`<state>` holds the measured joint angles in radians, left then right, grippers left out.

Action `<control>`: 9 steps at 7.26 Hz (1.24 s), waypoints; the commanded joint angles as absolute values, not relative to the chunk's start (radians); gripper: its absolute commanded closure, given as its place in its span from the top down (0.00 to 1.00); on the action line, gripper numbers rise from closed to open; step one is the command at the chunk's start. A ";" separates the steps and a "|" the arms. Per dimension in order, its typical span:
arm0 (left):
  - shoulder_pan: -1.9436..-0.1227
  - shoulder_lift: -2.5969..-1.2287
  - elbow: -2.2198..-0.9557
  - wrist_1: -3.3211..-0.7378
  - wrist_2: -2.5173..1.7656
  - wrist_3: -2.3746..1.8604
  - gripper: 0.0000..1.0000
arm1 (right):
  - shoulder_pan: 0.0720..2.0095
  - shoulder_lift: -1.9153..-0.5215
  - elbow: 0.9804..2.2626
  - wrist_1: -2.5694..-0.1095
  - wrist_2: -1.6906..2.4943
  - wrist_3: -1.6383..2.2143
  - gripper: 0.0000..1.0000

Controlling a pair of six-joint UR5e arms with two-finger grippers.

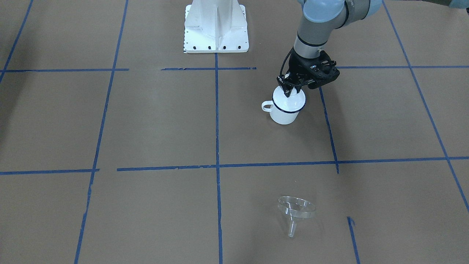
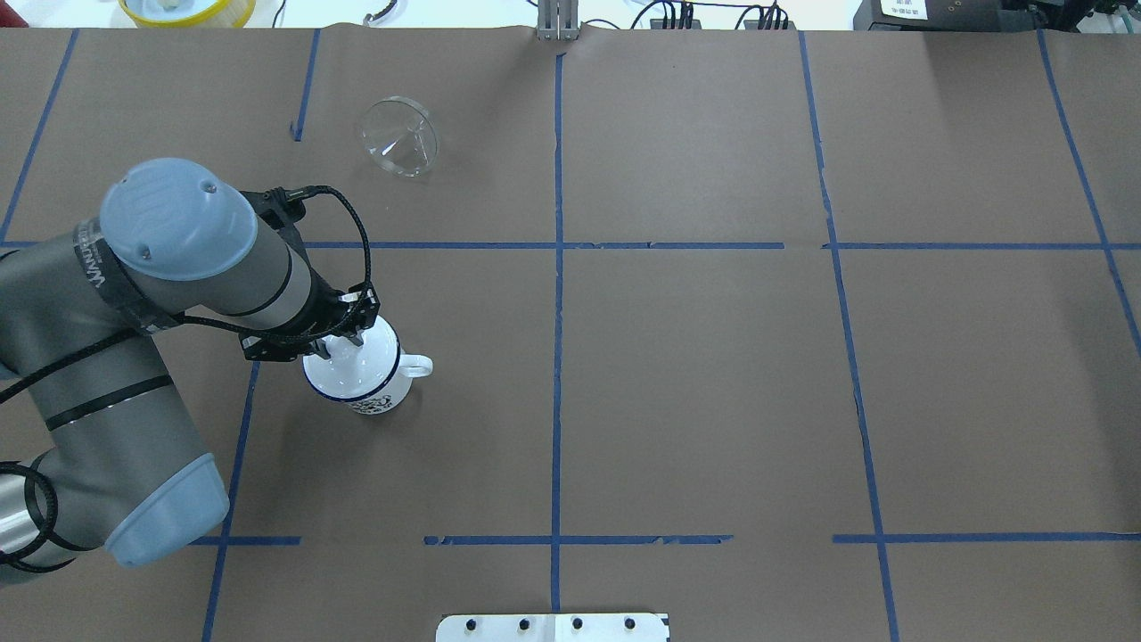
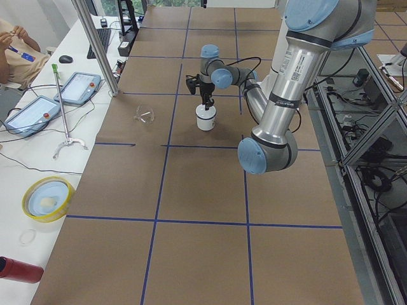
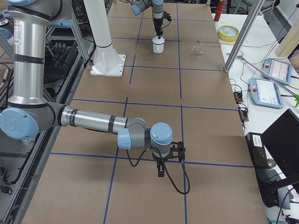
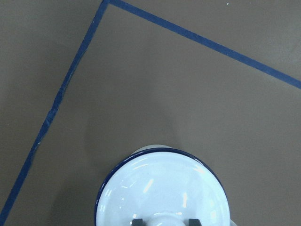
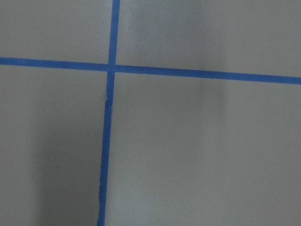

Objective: Place funnel on cup
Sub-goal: 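Carry the white funnel beside the mug nearer the robot and lower it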

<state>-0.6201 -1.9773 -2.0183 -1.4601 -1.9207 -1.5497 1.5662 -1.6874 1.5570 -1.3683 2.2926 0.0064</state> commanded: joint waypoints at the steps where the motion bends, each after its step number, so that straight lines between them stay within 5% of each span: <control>1: -0.659 -1.977 -2.124 -1.378 -1.919 -1.551 0.00 | 1.566 -1.687 1.557 -1.368 2.293 0.006 1.00; 5: -0.664 -1.786 -2.221 -1.403 -1.919 -1.539 0.00 | 1.566 -1.687 1.557 -1.368 2.293 0.006 1.00; 9: -0.597 -1.555 -2.168 -1.782 -1.990 -1.699 0.00 | 1.566 -1.687 1.557 -1.368 2.292 0.006 1.00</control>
<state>-0.6441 -1.5887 -2.2049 -1.6971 -1.9728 -1.6066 1.5662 -1.6874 1.5570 -1.3683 2.2927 0.0062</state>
